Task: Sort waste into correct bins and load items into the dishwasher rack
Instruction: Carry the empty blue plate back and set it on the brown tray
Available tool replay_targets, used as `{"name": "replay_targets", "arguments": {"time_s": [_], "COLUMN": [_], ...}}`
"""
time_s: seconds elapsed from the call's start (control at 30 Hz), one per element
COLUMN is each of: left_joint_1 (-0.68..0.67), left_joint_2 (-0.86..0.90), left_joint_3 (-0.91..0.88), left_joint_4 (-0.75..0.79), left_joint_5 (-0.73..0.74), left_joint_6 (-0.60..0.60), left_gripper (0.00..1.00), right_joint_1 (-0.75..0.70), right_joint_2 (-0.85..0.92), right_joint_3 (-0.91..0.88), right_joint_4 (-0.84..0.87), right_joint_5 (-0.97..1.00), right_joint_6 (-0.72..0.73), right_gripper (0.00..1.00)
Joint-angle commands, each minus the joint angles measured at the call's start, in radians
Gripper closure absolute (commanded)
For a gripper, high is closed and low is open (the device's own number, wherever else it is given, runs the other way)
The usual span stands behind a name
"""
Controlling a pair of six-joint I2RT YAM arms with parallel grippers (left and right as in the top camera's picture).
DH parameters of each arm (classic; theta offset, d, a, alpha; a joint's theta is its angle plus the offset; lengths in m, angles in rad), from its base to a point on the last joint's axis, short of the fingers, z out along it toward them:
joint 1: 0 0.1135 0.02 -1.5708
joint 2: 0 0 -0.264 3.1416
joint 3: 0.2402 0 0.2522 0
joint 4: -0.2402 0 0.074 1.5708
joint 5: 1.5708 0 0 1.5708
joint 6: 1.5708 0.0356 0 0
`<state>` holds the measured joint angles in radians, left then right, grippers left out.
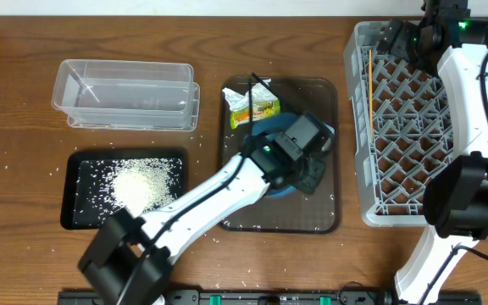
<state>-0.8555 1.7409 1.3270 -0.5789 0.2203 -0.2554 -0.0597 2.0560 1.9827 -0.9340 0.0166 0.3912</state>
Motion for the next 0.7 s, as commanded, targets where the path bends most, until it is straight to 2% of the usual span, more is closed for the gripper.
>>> {"name": "replay_targets", "arguments": {"time_s": [0.0, 0.17, 0.23, 0.3, 0.4, 0.53, 0.67], "left_joint_1": [-0.014, -0.035, -0.042, -0.043, -0.043, -0.035, 0.013], "left_joint_2": [0.011, 0.018, 0.018, 0.018, 0.018, 0.014, 0.003], "left_joint_3": [-0.001, -0.001, -0.001, -0.001, -0.001, -0.001, 0.039], "left_joint_4": [0.001, -0.023, -0.033, -0.033, -0.031, -0.016, -0.015], "left_joint_5": [0.084, 0.086, 0.085, 0.085, 0.085, 0.073, -0.029], "left_joint_6": [-0.016, -0.016, -0.016, -0.016, -0.016, -0.015, -0.016], "left_gripper": [0.94, 0.91, 0.83, 0.69, 0.59, 0.56, 0.53], "right_joint_1": [-0.005, -0.005, -0.005, -0.005, -0.005, -0.005, -0.005], "right_joint_2": [0.003, 0.003, 0.003, 0.003, 0.003, 0.003, 0.003], "right_joint_3": [-0.001, -0.001, -0.001, -0.001, -0.001, -0.001, -0.001], "right_joint_4": [-0.001, -0.001, -0.001, -0.001, -0.001, -0.001, -0.001], "right_joint_5": [0.002, 0.002, 0.002, 0.002, 0.002, 0.002, 0.002], "right_joint_6": [0.013, 0.013, 0.012, 0.013, 0.012, 0.012, 0.012], "right_gripper": [0.01, 0.01, 0.01, 0.01, 0.01, 0.01, 0.01]}}
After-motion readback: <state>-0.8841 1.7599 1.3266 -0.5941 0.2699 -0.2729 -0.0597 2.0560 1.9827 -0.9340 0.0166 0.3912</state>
